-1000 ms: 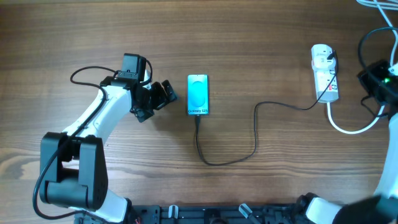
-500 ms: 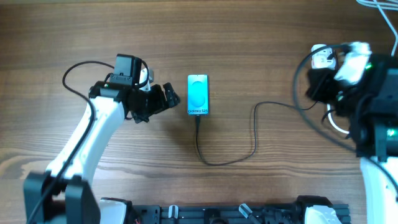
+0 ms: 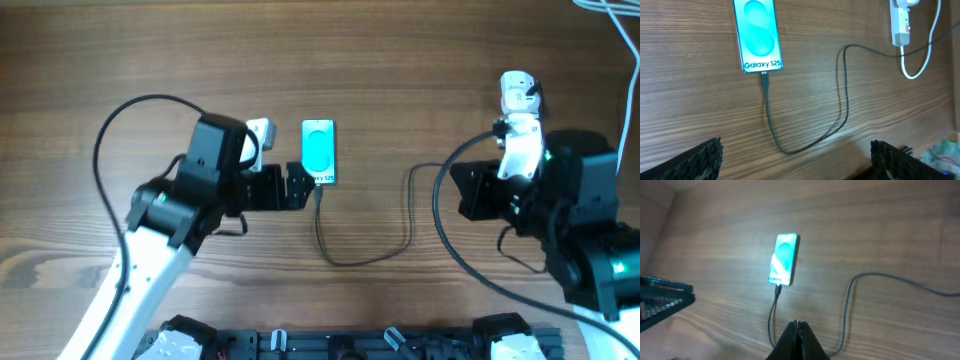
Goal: Plug charger to phone and switch on socket
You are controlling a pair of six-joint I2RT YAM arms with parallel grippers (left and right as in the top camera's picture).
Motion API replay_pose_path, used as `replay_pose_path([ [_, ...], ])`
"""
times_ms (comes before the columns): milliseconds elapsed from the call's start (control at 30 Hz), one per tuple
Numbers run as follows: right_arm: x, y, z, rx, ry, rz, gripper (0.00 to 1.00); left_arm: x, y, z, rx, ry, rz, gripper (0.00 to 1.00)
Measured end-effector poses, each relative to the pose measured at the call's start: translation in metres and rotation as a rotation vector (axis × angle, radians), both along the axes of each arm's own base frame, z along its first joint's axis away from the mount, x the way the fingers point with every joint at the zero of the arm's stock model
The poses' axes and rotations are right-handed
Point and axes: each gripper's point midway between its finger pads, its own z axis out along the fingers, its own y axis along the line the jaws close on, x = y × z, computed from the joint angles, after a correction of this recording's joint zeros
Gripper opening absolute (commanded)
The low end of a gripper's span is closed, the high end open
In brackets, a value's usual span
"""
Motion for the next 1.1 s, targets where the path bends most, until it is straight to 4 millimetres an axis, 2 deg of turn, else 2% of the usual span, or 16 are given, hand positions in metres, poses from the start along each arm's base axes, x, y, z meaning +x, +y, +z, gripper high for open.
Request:
replay_pose_path([
  [100,-0.011,-0.002,-0.001,-0.002,0.016,0.0,0.04,-0.011,0.002,0.018,-0.004,-0.064,-0.01,1.0],
  [133,-0.014,-0.002,-0.001,-0.003,0.019,0.0,0.08,-0.014,0.003,0.024,-0.011,-0.088,-0.013,1.0],
  [167,-0.016,-0.002,-0.001,-0.003,0.019,0.0,0.19,-0.016,0.004,0.029,-0.015,-0.107,-0.012,1.0],
  [200,-0.018,-0.003,-0.001,-0.003,0.018,0.0,0.4,-0.019,0.006,0.036,-0.021,-0.131,-0.009,1.0],
  [267,-0.022,-0.004,-0.001,-0.007,0.019,0.001,0.96,-0.024,0.011,0.047,-0.028,-0.176,0.0,1.0],
  [300,-0.024,-0.004,-0.001,-0.005,0.022,-0.002,1.0,-0.026,0.014,0.052,-0.031,-0.2,0.006,1.0],
  [567,-0.029,-0.006,-0.006,0.009,0.067,-0.031,1.0,-0.039,0.027,0.08,-0.049,-0.323,0.04,1.0],
  [1100,-0.029,-0.006,-0.006,0.019,0.074,-0.043,1.0,-0.039,0.028,0.08,-0.045,-0.324,0.044,1.0],
])
